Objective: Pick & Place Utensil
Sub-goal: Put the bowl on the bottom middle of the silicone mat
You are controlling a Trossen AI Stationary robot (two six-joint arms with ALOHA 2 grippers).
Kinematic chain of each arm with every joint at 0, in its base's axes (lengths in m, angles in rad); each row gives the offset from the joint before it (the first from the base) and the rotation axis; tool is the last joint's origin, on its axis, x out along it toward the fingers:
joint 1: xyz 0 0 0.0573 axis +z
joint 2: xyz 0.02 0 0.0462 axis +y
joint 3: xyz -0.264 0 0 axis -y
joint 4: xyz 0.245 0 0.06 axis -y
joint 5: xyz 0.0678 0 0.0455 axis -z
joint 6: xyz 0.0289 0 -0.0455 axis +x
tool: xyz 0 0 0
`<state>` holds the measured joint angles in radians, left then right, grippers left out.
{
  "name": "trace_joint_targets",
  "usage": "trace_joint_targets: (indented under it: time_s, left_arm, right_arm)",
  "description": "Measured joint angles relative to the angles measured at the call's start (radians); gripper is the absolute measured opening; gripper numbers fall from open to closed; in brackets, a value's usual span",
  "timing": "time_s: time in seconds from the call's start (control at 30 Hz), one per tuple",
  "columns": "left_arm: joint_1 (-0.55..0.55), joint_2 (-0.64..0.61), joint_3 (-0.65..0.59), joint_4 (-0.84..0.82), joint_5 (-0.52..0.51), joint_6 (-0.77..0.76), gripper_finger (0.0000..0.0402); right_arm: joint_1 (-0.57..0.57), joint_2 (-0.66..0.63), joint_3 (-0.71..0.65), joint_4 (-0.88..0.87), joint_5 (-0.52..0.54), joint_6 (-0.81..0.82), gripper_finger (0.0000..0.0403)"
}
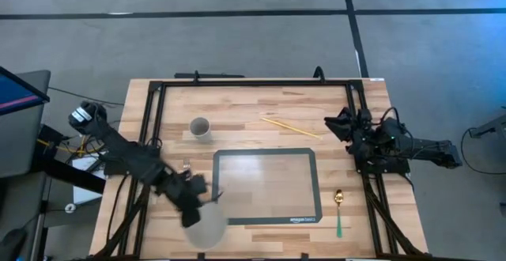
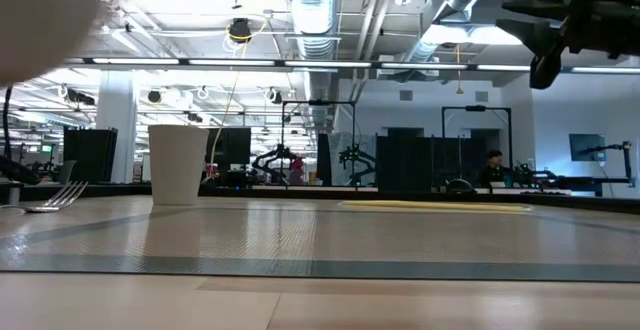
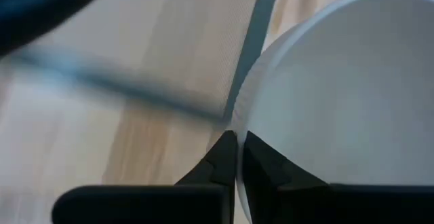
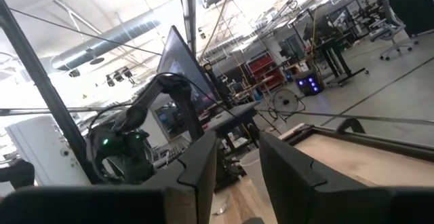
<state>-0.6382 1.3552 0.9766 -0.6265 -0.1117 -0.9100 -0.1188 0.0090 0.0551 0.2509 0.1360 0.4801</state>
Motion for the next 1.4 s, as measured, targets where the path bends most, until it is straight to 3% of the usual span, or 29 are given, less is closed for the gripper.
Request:
trace_joint_targets:
  time_s: [0.2, 0.33, 0.53, 0.8, 1.4]
  left_arm:
    - [0.205, 0.055, 0.001, 0.369, 0.088, 0.38, 0.0014]
    - [0.307, 0.146, 0.001, 0.472, 0.086, 0.464, 0.0014]
    - [0.385, 0.276, 0.0, 0.548, 0.086, 0.346, 0.0015]
    - [0.374, 0.348, 0.0, 0.557, 0.09, 0.166, 0.0014]
    - [0.374, 0.417, 0.0, 0.556, 0.144, 0.119, 0.0027]
  right_arm:
    - [0.0, 0.0, 0.0, 0.02, 0.0, -0.001, 0.0107]
    - [0.0, 0.0, 0.0, 0.02, 0.0, -0.008, 0.0107]
    - [0.0, 0.0, 0.0, 0.02, 0.0, -0.008, 0.0107]
    - [0.0, 0.0, 0.0, 0.02, 0.0, -0.008, 0.0107]
    - [0.0, 0.0, 0.0, 0.02, -0.004, -0.012, 0.0107]
